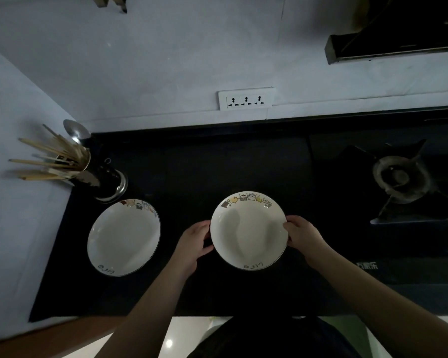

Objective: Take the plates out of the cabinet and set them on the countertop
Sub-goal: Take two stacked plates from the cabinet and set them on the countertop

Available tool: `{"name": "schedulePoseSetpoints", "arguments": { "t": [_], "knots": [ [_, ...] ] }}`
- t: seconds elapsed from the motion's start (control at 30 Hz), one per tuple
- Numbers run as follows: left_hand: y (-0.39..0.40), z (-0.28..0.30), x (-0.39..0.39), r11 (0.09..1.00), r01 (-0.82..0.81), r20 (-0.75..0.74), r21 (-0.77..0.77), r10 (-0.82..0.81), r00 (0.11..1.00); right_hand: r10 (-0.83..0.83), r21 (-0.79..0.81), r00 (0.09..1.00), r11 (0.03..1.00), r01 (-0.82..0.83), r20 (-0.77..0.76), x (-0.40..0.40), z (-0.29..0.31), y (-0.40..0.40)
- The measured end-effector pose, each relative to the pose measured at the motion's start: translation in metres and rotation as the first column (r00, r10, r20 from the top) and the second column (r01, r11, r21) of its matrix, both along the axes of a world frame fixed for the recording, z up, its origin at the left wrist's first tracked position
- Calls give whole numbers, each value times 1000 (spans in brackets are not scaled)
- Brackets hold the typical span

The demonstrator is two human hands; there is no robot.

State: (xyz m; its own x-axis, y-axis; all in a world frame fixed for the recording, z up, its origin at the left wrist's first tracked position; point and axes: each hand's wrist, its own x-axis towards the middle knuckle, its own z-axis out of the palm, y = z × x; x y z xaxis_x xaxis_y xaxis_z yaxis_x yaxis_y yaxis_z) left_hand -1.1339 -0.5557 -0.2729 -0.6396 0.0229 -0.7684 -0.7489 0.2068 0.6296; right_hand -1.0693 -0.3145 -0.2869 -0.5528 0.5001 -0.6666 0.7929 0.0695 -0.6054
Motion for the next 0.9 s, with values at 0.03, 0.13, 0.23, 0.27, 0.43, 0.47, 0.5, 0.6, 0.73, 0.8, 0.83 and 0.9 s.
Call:
{"name": "schedulePoseSetpoints", "arguments": {
  "t": [0.03, 0.13, 0.23, 0.27, 0.43, 0.47, 0.5, 0.6, 0.73, 0.8, 0.83, 0.9],
  "knots": [
    [0, 0, 1, 1000, -4, -6, -5, 4, 1000, 20, 0, 1000, 1000, -20, 4, 0, 0, 1],
    [-2, 0, 2, 999, -23, -43, -33, 21, 999, 101, -3, 995, 995, -101, 3, 1, 2, 5],
    [-6, 2, 3, 994, 14, -118, -106, -26, 993, 177, 76, 984, 981, -177, 6, 4, 5, 7],
    [-9, 3, 5, 989, 49, -154, -140, -70, 986, 218, 116, 976, 969, -217, -1, 5, 6, 7],
    [-12, 15, 23, 823, 358, -281, -440, -505, 816, 455, 297, 890, 845, -445, 40, 9, 7, 8],
    [-9, 18, 29, 749, 417, -285, -515, -608, 741, 484, 321, 874, 821, -472, 48, 10, 8, 7],
    [-7, 21, 35, 669, 446, -285, -595, -694, 661, 520, 324, 853, 801, -504, 41, 10, 9, 6],
    [-3, 32, 51, 449, 398, -246, -800, -851, 465, 642, 345, 766, 713, -610, 28, 12, 13, -4],
    [-6, 47, 66, 197, 273, -109, -942, -945, 307, 753, 553, 646, 490, -674, 121, 19, 28, -23],
    [-9, 53, 70, 142, 248, -68, -958, -955, 287, 801, 638, 583, 381, -669, 133, 26, 39, -31],
    [-13, 56, 71, 129, 241, -58, -962, -957, 283, 819, 663, 557, 342, -665, 136, 30, 45, -35],
    [-23, 61, 72, 127, 216, -62, -968, -957, 283, 845, 687, 514, 285, -669, 149, 34, 57, -42]
  ]
}}
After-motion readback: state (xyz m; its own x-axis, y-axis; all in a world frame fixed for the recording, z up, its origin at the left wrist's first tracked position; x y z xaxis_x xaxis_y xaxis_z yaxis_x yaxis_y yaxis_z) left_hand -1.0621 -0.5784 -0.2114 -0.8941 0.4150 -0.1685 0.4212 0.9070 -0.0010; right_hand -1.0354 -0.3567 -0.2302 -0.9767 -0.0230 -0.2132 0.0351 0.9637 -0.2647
